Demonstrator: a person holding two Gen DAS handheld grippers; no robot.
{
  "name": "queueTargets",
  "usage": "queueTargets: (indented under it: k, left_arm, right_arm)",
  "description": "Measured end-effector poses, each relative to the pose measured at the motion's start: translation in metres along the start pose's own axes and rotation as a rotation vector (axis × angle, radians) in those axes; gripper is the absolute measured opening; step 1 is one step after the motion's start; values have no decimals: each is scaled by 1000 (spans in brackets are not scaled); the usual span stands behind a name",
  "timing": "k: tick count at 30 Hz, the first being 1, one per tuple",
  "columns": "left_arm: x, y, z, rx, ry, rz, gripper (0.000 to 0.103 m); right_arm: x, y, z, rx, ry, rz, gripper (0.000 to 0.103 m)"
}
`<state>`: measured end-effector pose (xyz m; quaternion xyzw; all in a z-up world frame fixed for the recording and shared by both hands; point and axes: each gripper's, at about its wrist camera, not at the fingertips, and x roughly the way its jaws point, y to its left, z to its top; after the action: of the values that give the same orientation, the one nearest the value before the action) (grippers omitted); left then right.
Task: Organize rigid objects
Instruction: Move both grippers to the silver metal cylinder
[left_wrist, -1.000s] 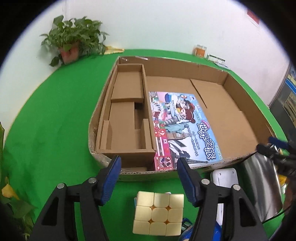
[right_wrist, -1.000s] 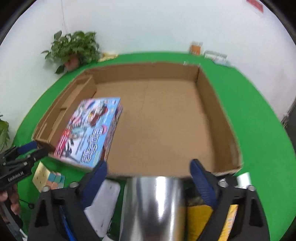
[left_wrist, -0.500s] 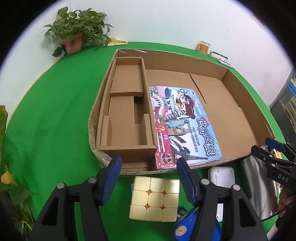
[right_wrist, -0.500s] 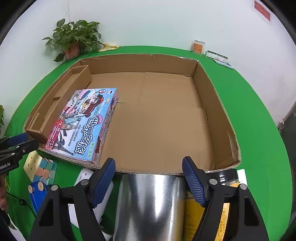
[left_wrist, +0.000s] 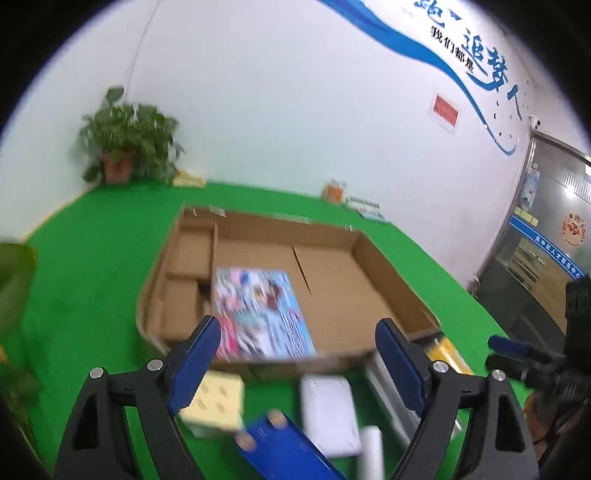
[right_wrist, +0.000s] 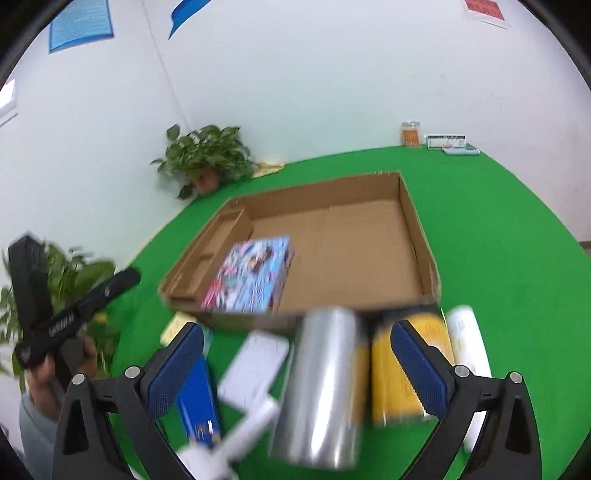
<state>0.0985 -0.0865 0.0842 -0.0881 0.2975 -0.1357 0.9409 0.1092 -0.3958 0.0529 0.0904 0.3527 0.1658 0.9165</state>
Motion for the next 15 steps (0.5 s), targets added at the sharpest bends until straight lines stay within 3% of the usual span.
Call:
queueTargets:
  k: [6,11,14,15]
  left_arm:
    - [18,-4,-34,-48,145,-42,86]
    - [25,-13,-54,-97,253,-147,86]
    - [37,-26,-58,-101,327,-216,86]
    - [41,-33,-59,-83,342,-218,86]
  right_arm:
    - [2,-13,-57,71,121,17,100]
    - [18,-25,-83,159,182,36,99]
    - [39,-40,-89,283,251,135,97]
    - [45,-42,-91,306,269,137,92]
